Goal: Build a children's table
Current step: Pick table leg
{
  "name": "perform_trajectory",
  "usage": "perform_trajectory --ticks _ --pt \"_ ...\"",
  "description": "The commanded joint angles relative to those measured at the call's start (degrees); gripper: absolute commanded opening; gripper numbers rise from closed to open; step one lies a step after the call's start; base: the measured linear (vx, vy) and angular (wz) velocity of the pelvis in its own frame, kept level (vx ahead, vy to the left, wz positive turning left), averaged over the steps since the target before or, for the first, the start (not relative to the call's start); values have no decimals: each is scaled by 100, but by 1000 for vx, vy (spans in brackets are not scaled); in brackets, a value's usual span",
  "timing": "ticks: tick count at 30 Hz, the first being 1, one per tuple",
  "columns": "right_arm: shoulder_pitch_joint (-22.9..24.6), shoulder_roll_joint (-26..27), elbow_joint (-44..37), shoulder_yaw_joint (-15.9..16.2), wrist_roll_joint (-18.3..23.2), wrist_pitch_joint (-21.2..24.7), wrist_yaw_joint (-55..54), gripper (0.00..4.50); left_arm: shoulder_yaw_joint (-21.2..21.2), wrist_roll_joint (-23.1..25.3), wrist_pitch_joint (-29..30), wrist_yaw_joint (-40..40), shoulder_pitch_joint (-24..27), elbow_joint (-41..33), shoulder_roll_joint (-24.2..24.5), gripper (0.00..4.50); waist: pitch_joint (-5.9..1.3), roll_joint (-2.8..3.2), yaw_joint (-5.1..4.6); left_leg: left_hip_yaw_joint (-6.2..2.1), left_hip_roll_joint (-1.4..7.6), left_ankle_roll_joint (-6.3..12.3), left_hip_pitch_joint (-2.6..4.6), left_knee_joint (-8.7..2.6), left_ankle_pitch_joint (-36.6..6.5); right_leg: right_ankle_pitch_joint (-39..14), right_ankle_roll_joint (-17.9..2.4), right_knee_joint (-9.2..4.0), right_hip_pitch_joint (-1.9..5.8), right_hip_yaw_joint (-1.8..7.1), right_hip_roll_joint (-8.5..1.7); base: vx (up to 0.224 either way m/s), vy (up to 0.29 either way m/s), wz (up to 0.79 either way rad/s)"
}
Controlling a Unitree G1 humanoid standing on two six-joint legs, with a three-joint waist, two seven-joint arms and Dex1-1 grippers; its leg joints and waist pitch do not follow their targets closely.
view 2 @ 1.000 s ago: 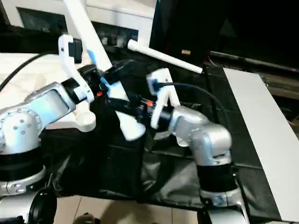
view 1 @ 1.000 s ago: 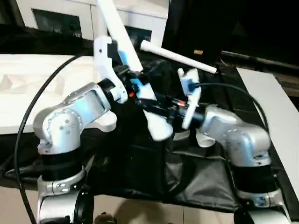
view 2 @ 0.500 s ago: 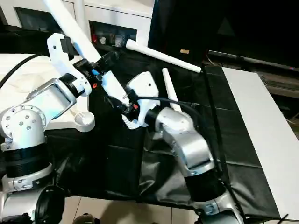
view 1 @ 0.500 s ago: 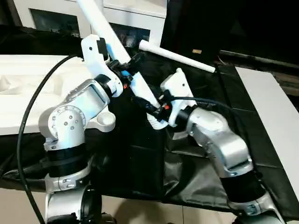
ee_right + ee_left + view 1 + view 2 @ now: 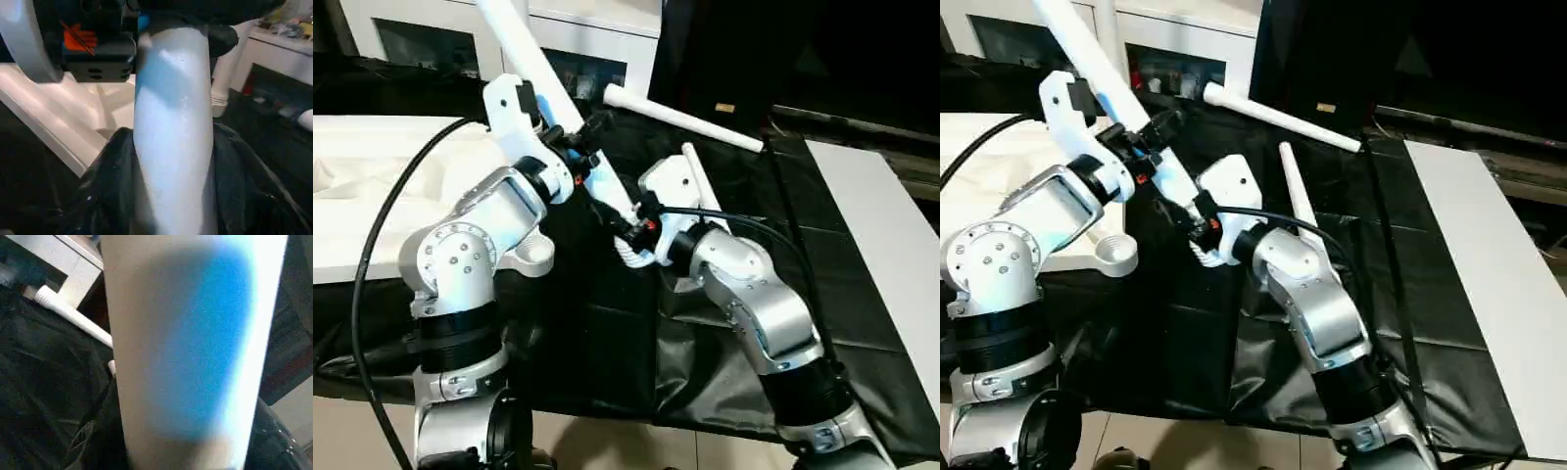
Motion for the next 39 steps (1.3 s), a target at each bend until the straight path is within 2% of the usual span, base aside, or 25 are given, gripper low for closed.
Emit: perform_trajectory --ticks 1,2,3,4,5,7,8,9,11,12,13,14,15,21,26,28,29,31,32,33,35,39 --pt "-99 43 -184 -458 658 340 274 261 -70 -51 51 -175 -61 -83 147 188 -408 166 -17 -124 262 -288 100 -404 -1036 -730 -384 -476 255 381 -643 0 0 0" --pt "-115 56 -224 -544 833 454 346 271 -80 -61 64 -213 -55 -87 191 188 -408 167 -14 -127 259 -254 104 -408 -1055 -751 -369 -474 259 382 -638 0 0 0" --pt "-175 77 -256 -754 1195 734 443 282 -133 -128 136 -402 -34 -106 310 187 -410 174 -12 -131 267 -251 111 -412 -1032 -723 -358 -471 251 375 -630 0 0 0" --pt "-188 81 -260 -795 1264 788 460 290 -144 -143 151 -443 -30 -110 334 187 -404 173 -17 -130 260 -236 120 -412 -1025 -707 -359 -475 248 376 -620 0 0 0" --pt "-307 -33 -270 -1036 1723 1194 728 297 -251 -284 283 -820 4 -158 549 186 -409 172 -14 -129 252 -231 125 -409 -992 -690 -368 -466 246 372 -616 0 0 0" --pt "-457 -322 -238 -1218 2129 1637 1168 313 -360 -549 506 -1346 49 -261 822 186 -418 196 11 -129 256 -246 133 -403 -946 -694 -387 -453 252 368 -620 0 0 0" --pt "-568 -601 -129 -1321 2422 2080 1494 327 -483 -698 595 -1801 74 -344 1079 186 -415 187 32 -113 257 -297 122 -399 -840 -552 -432 -447 254 372 -620 0 0 0" --pt "-568 -601 -129 -1321 2422 2080 1494 327 -483 -698 595 -1801 74 -344 1079 186 -418 185 33 -116 236 -285 115 -395 -788 -506 -464 -434 274 368 -616 0 0 0" --pt "-662 -967 9 -1323 2697 2593 1978 353 -494 -932 704 -2274 35 -346 1318 186 -421 178 55 -101 235 -287 104 -389 -715 -482 -518 -444 287 368 -626 0 0 0" --pt "-662 -967 9 -1323 2697 2593 1978 353 -494 -932 704 -2274 35 -346 1318 186 -422 176 54 -100 234 -287 100 -389 -700 -485 -536 -446 286 366 -627 0 0 0" --pt "-723 -1146 91 -1372 3005 2964 2292 362 -505 -1114 758 -2710 -29 -319 1508 186 -418 160 53 -95 230 -277 93 -387 -694 -508 -541 -454 294 368 -629 0 0 0" --pt "-739 -1183 109 -1386 3096 3053 2378 379 -516 -1153 762 -2839 -48 -310 1562 186 -427 172 66 -98 223 -254 89 -382 -693 -617 -561 -458 307 369 -643 0 0 0" --pt "-762 -1248 122 -1368 3210 3204 2480 379 -505 -1233 773 -3020 -99 -270 1615 186 -412 156 62 -95 233 -262 90 -387 -725 -742 -562 -475 291 367 -642 0 0 0" --pt "-832 -1385 152 -1236 3481 3614 2723 441 -514 -1590 794 -3636 -304 -126 1717 186 -412 162 76 -98 245 -322 99 -388 -779 -1037 -626 -494 278 356 -664 0 0 0" --pt "-799 -1309 32 -1120 3638 3830 2812 447 -649 -1778 828 -3905 -331 -126 1668 186 -423 174 102 -102 257 -338 98 -389 -751 -949 -630 -481 278 358 -667 0 0 0" --pt "-797 -1287 17 -1094 3654 3868 2806 430 -723 -1811 858 -4066 -313 -124 1682 186 -429 179 120 -101 258 -360 102 -388 -723 -904 -636 -475 274 357 -667 0 0 0" --pt "-799 -1277 19 -1101 3678 3899 2798 412 -762 -1785 852 -4107 -301 -140 1707 186 -428 203 133 -103 261 -387 105 -392 -738 -888 -633 -469 270 358 -666 0 0 0" --pt "-796 -1264 27 -1113 3703 3948 2777 409 -823 -1731 818 -4132 -281 -138 1730 186 -432 193 152 -102 263 -393 110 -393 -777 -869 -610 -472 275 360 -666 0 0 0" --pt "-788 -1258 21 -1138 3752 3990 2798 382 -863 -1691 778 -4155 -281 -101 1766 186 -429 188 182 -95 256 -393 111 -391 -791 -920 -584 -485 275 365 -671 0 0 0" --pt "-787 -1258 19 -1139 3757 3993 2800 382 -865 -1689 775 -4158 -281 -99 1770 186 -429 196 190 -99 258 -403 111 -394 -794 -943 -574 -481 275 364 -674 0 0 0" --pt "-777 -1250 14 -1164 3810 4014 2757 364 -862 -1673 737 -4171 -290 -40 1800 186 -431 208 204 -106 264 -439 117 -400 -844 -1004 -538 -480 267 360 -670 0 0 0" --pt "-731 -1290 -57 -1119 3828 4032 2817 335 -877 -1663 712 -4224 -284 -19 1843 186 -431 190 205 -112 261 -463 109 -406 -848 -976 -525 -476 275 358 -670 0 0 0"
